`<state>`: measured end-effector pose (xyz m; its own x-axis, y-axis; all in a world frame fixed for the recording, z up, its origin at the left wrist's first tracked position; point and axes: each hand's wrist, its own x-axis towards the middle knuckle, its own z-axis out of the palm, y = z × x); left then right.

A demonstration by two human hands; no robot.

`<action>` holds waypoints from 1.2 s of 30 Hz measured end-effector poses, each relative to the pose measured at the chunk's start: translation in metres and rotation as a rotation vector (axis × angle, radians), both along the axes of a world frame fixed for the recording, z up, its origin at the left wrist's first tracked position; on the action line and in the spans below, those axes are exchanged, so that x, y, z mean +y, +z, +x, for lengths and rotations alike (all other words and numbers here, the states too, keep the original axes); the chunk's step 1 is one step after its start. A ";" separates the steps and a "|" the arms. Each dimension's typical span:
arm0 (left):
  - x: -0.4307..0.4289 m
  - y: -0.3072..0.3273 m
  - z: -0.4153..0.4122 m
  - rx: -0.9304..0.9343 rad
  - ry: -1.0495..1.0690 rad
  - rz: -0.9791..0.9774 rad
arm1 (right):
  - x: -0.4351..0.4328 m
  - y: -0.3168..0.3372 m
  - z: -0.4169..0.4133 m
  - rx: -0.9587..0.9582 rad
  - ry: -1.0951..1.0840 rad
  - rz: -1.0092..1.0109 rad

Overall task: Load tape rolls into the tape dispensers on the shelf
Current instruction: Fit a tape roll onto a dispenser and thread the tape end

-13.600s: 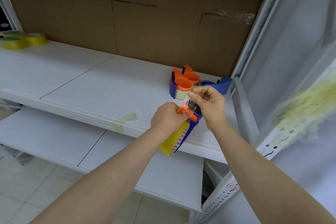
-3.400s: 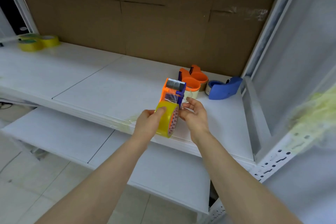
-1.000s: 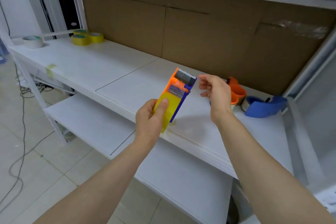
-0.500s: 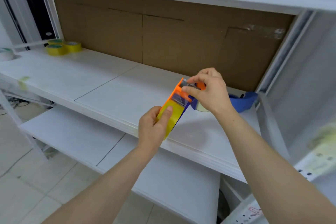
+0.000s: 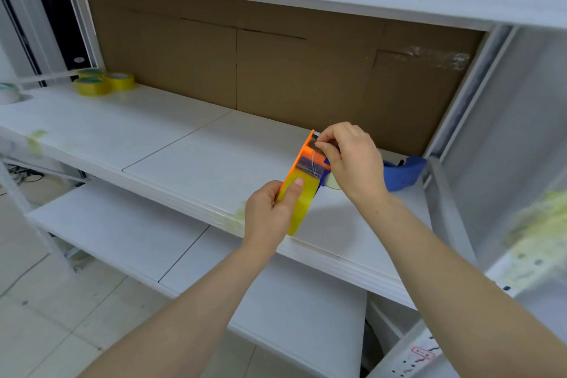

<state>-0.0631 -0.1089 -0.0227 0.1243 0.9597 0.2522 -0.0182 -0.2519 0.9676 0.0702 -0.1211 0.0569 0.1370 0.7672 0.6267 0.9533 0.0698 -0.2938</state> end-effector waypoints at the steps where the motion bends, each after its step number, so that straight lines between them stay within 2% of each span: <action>1: 0.000 0.002 0.002 0.002 0.006 -0.019 | -0.001 -0.001 -0.001 -0.001 -0.021 -0.008; 6: 0.000 0.012 0.007 0.075 0.026 -0.069 | -0.001 -0.007 0.002 0.023 -0.080 -0.043; 10: -0.005 0.017 0.009 -0.001 -0.077 -0.171 | 0.004 0.001 0.016 0.164 -0.111 -0.068; 14: -0.005 0.018 0.011 -0.040 -0.185 -0.165 | 0.009 0.006 0.023 0.128 -0.145 -0.099; 17: -0.001 0.021 0.012 -0.010 -0.152 -0.137 | 0.008 0.005 0.026 0.086 -0.173 -0.098; 22: -0.002 0.018 0.016 -0.011 -0.046 -0.152 | 0.009 0.007 0.033 0.128 -0.176 -0.059; 29: -0.005 0.020 0.016 -0.059 -0.195 -0.183 | 0.011 0.006 0.044 0.290 -0.178 -0.044; 36: -0.004 0.015 0.016 -0.075 -0.061 -0.212 | 0.013 0.011 0.053 0.390 -0.182 0.059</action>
